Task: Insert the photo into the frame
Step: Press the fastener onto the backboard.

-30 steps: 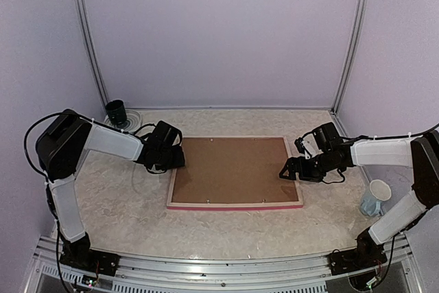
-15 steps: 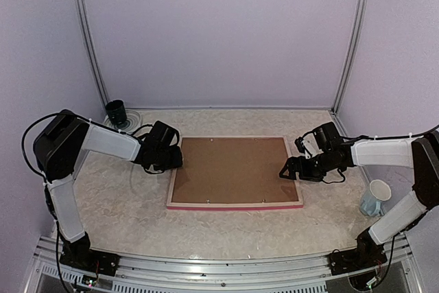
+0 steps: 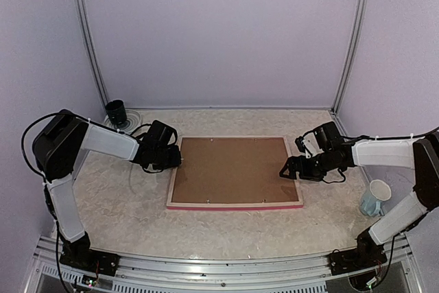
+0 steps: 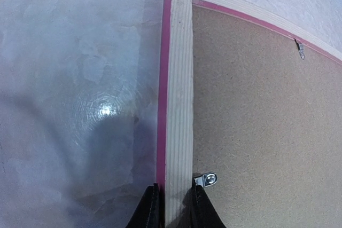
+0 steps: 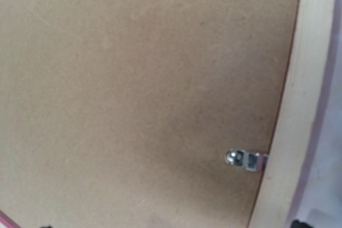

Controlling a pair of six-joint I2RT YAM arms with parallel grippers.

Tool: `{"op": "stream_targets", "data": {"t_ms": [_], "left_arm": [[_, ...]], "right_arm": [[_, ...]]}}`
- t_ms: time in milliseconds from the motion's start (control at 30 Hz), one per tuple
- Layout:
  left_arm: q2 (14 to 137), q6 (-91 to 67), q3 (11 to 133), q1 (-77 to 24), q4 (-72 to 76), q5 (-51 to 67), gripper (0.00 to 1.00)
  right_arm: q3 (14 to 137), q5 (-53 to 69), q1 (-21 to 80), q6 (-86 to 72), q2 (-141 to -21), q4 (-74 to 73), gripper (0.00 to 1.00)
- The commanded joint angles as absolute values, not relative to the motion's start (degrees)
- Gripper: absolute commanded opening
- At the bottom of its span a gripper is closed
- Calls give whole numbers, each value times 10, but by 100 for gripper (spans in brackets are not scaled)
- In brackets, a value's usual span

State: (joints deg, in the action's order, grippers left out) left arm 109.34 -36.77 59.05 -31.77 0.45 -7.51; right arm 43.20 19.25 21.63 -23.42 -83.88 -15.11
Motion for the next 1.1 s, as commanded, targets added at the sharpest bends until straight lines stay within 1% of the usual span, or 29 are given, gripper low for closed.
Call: {"op": "stream_targets", "data": {"t_ms": [0,67,167,333,400,800,967,1067], "left_arm": [[1106,-370,572,-307,-19,-87,13],[1107,-372,572,-307,-17,-89,10],[1110,-375,571,-307,-12,-91,10],[1117,-382,576,-308,-12,-97,20],[1120,-385,577,-308,-11,-101,21],[1131,-392,580,-308,-5,-103,21],[1132,-395,576,-308,-5,-99,19],[1133,-395,574,-308,-4,-99,17]], "right_arm": [[427,190,222,-233,-824,-150,96],[426,191,222,-234,-825,-149,96],[426,192,222,-234,-828,-147,96],[425,188,222,-234,-834,-144,96],[424,180,221,-233,-837,-145,95],[421,137,222,-227,-858,-150,81],[424,118,222,-229,-877,-144,78],[437,107,222,-232,-892,-140,74]]}}
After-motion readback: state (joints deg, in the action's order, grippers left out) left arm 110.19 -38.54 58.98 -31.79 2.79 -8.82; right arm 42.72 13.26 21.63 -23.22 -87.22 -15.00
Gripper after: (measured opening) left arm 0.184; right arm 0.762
